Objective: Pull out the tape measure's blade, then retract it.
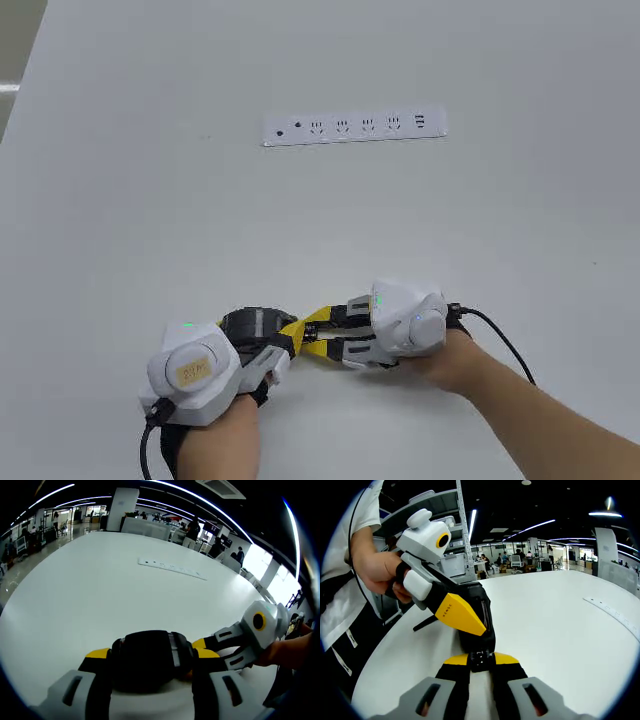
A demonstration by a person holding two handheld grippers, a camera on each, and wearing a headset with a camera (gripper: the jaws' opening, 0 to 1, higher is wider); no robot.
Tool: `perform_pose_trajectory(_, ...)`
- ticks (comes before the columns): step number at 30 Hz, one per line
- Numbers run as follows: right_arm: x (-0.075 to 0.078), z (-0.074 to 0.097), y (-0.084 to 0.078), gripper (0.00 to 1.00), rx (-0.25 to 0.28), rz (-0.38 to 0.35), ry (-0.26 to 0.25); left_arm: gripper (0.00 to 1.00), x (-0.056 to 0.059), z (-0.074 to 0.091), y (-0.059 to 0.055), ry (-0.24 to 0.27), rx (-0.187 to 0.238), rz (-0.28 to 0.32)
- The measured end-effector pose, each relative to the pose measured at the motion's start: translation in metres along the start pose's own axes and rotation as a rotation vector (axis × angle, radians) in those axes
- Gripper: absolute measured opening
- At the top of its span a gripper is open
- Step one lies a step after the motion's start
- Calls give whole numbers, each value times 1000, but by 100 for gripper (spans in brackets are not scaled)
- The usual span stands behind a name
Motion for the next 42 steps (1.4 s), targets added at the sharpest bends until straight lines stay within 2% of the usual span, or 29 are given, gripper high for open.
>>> perform_pose_trajectory(6, -1, 0, 0, 18, -5, -22, -3, 64, 0, 0, 1, -15, -10, -5)
perform_pose_trajectory(8, -1, 0, 0, 20, -5, -22, -5, 64, 1, 0, 1, -15, -13, -68)
perform_pose_trajectory(10, -1, 0, 1, 24, -2, -32, -4, 64, 3, 1, 1, -16, -18, -90)
perform_pose_trajectory(13, -2, 0, 3, 33, 6, -35, -8, 69, 4, 0, 4, -37, -3, -74)
perform_pose_trajectory(16, -2, -1, 3, 38, 5, -33, -14, 75, 6, -1, 6, -48, 0, -118)
perform_pose_trajectory(22, 0, 0, 5, 45, 16, -48, -20, 86, 5, -1, 4, -50, -4, -147)
perform_pose_trajectory(27, 2, -1, 6, 49, 19, -53, -25, 88, 6, -2, 4, -52, -1, -157)
perform_pose_trajectory(34, 1, 1, 5, 48, 16, -57, -34, 87, 9, 0, 7, -73, 6, -183)
perform_pose_trajectory(38, -2, 7, 4, 48, 19, -65, -54, 87, 6, 2, 6, -82, 0, -261)
perform_pose_trajectory(41, -4, 11, 3, 48, 29, -84, -76, 88, 3, 3, 5, -109, 1, -266)
perform_pose_trajectory(42, -5, 12, 2, 48, 34, -99, -85, 89, 3, 3, 5, -115, -1, -286)
Point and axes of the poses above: the centre of the closed fingertips' face, and the gripper's own axes: z roughly backward along the fingers, x roughly to its right, y roughly out of its top, the point moved 5 cm from there along z, roughly backward along the fingers, and after that the axes turned 6 degrees about -x, right-handed, at the moved point
